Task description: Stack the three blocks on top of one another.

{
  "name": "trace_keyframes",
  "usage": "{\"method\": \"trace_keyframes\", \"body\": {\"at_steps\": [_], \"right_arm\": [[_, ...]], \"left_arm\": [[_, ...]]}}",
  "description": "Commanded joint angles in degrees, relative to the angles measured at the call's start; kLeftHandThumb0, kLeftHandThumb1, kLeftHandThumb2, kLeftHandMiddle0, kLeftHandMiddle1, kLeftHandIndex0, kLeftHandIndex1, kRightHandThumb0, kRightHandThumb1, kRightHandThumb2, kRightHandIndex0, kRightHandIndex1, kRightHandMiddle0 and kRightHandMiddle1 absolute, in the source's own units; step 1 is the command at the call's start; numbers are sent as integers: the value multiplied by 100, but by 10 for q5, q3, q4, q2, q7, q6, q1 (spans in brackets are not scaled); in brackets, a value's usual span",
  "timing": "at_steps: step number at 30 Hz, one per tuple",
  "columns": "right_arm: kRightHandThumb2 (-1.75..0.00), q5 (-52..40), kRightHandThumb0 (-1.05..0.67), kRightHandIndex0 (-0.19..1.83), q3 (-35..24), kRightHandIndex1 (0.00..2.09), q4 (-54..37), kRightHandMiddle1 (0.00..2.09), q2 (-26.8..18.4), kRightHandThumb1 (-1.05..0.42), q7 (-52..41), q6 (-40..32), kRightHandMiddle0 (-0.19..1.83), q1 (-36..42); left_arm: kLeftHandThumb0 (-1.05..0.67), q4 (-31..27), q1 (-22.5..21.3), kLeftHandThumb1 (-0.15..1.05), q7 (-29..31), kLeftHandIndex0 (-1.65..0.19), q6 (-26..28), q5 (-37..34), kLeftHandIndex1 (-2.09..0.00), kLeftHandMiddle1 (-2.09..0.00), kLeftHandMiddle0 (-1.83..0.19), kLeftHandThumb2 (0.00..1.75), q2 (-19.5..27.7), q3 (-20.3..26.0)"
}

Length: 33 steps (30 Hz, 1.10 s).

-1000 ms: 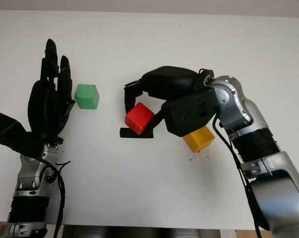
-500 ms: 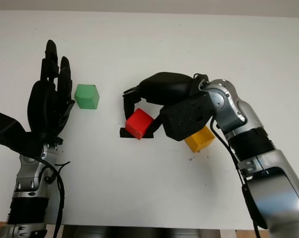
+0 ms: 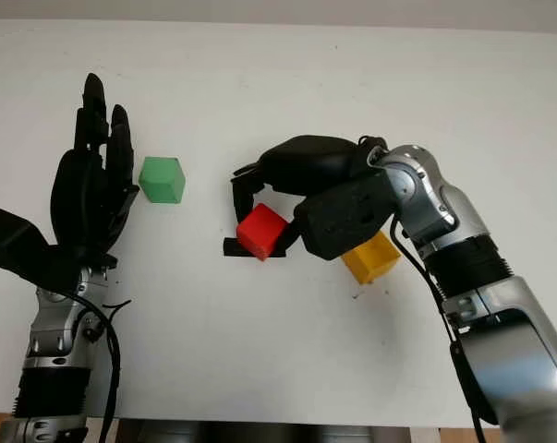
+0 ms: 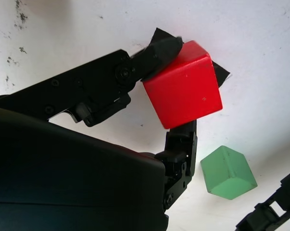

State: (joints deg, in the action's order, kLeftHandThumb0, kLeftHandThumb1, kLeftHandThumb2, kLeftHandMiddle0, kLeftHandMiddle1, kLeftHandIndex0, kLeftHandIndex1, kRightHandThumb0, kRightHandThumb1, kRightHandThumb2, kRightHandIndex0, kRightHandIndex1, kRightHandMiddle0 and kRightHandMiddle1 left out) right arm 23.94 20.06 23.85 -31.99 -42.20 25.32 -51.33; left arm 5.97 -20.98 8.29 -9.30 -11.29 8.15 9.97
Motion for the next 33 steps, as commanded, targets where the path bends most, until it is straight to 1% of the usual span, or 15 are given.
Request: {"method": "trace_keyframes", "body": {"at_steps": [1, 3, 4, 7, 11, 14, 17, 19, 23, 26, 29, 33], "right_arm": [[-5, -3, -58, 14, -2, 2, -14, 96, -2, -90, 0, -3, 12, 5], [-5, -6, -61, 9, -4, 3, -14, 69, -3, -89, -1, -3, 9, 7], [-5, -8, -63, 7, -5, 2, -15, 62, -3, -88, -1, -4, 7, 8], [-5, -11, -66, 1, -7, 2, -23, 47, -6, -86, -3, -10, 4, 12], [-5, -19, -70, -4, -12, 2, -32, 34, -8, -86, -3, -14, 3, 17], [-6, -27, -71, -6, -18, 2, -44, 31, -12, -87, -7, -19, 2, 20], [-6, -54, -71, -4, -47, 4, -68, 31, -26, -88, -2, -21, 6, 30], [-7, -59, -71, -2, -67, 5, -95, 31, -43, -89, -3, -43, 9, 35], [-6, -79, -63, 0, -117, 6, -165, 31, -91, -91, -22, -107, 11, 57], [-6, -88, -60, 1, -164, 7, -217, 33, -131, -91, -19, -140, 17, 92], [-6, -95, -59, 12, -205, 11, -251, 39, -169, -91, -15, -144, 30, 127], [-5, -105, -61, 16, -250, 11, -312, 41, -210, -90, -26, -171, 34, 180]], "left_arm": [[-71, -9, 6, 105, 2, 19, -2, 0, 0, -1, 19, 52, 0, -1], [-71, -9, 6, 105, 2, 19, -4, 0, 0, -1, 19, 52, 0, -1], [-71, -9, 6, 105, 2, 19, -3, 1, 0, -1, 19, 52, 0, -1], [-71, -7, 6, 105, -1, 19, -10, 4, 0, -1, 19, 52, -1, -2], [-71, -7, 6, 105, 1, 19, -5, 0, 0, -1, 19, 51, -2, -1], [-71, -8, 7, 105, 1, 19, -5, -1, 0, -1, 19, 50, -4, -1], [-71, -8, 8, 105, 2, 19, -8, 2, 0, 0, 19, 51, -2, -3], [-71, -7, 8, 105, 2, 19, -10, 2, 0, 0, 19, 52, -2, -3], [-71, -8, 5, 105, -4, 19, -7, 4, 0, -1, 19, 51, -4, -3], [-71, -6, 3, 105, -4, 19, -5, 3, 0, -1, 19, 52, -4, -3], [-71, 0, -1, 105, -1, 19, -9, 1, 0, 0, 19, 52, -3, -3], [-71, 10, -7, 105, 2, 19, -14, -7, 0, -3, 19, 50, -4, 2]]}}
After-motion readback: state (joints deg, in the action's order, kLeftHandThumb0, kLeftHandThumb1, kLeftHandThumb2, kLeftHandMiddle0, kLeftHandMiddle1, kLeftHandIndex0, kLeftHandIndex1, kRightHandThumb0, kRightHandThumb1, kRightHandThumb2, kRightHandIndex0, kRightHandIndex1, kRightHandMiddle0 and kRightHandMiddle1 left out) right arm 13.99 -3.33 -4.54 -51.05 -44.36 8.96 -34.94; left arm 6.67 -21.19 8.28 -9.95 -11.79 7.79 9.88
